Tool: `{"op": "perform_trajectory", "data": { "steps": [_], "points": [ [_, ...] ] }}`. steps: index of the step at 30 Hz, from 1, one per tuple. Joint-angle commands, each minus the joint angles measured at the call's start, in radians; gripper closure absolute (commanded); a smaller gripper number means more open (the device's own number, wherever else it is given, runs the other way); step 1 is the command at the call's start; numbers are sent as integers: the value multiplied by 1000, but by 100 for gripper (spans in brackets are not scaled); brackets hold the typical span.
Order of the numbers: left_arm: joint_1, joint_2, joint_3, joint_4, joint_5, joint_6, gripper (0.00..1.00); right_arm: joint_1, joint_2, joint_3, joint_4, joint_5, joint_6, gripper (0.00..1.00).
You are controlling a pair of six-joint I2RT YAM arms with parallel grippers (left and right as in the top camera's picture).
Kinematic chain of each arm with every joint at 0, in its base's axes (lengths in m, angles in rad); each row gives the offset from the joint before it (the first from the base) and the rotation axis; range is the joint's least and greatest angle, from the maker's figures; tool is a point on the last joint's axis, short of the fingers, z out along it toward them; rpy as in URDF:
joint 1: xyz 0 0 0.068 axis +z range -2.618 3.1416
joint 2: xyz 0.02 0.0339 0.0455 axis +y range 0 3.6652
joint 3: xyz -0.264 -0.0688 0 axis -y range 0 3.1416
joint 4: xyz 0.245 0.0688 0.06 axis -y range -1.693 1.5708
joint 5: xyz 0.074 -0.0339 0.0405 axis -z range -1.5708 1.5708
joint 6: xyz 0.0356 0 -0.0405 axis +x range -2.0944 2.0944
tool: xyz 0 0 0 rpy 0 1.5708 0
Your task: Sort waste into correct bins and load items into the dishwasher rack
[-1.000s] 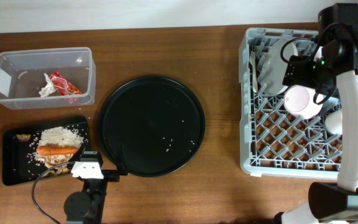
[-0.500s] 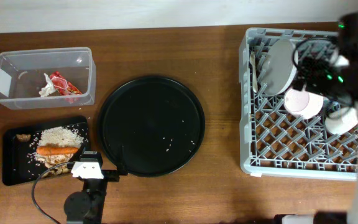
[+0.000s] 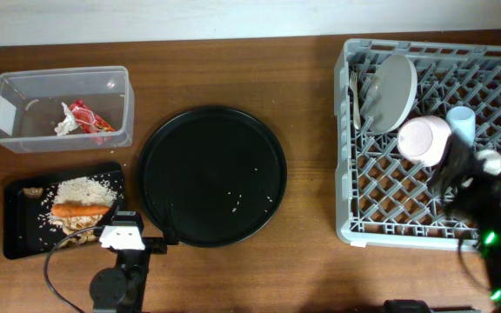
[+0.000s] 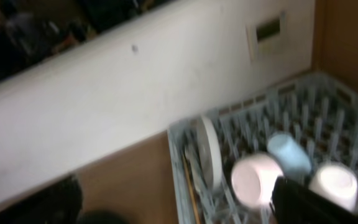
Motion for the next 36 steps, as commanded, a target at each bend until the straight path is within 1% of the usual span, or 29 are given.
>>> {"op": "perform_trajectory", "data": {
  "steps": [1, 4, 5, 6, 9, 13, 16, 19, 27, 30, 32, 36],
  "points": [
    [4, -7, -8, 1, -7, 16, 1, 21, -245, -340, 168, -27, 13, 1],
    [4, -7, -8, 1, -7, 16, 1, 72, -418, -563, 325, -27, 13, 1],
    [4, -7, -8, 1, -7, 16, 1, 83, -447, -602, 356, -27, 13, 1],
    [4, -7, -8, 1, -7, 16, 1, 101, -499, -684, 419, -27, 13, 1],
    [4, -7, -8, 1, -7, 16, 1, 109, -566, -827, 539, -26, 13, 1],
    [4, -7, -8, 1, -7, 16, 1, 108, -603, -963, 658, -27, 13, 1],
    [4, -7, -8, 1, -7, 16, 1, 106, -619, -1031, 715, -26, 13, 1],
    [4, -7, -8, 1, -7, 16, 1, 106, -619, -1099, 807, -21, 10, 1],
    [4, -7, -8, 1, -7, 16, 1, 106, -619, -1210, 986, -19, -37, 1],
    [4, -7, -8, 1, -7, 16, 1, 103, -619, -1209, 979, -20, -93, 1],
    [4, -7, -8, 1, -7, 16, 1, 93, -619, -1209, 965, -20, -105, 1],
    [4, -7, -8, 1, -7, 16, 1, 93, -619, -1209, 854, -19, -122, 1]
  ]
}}
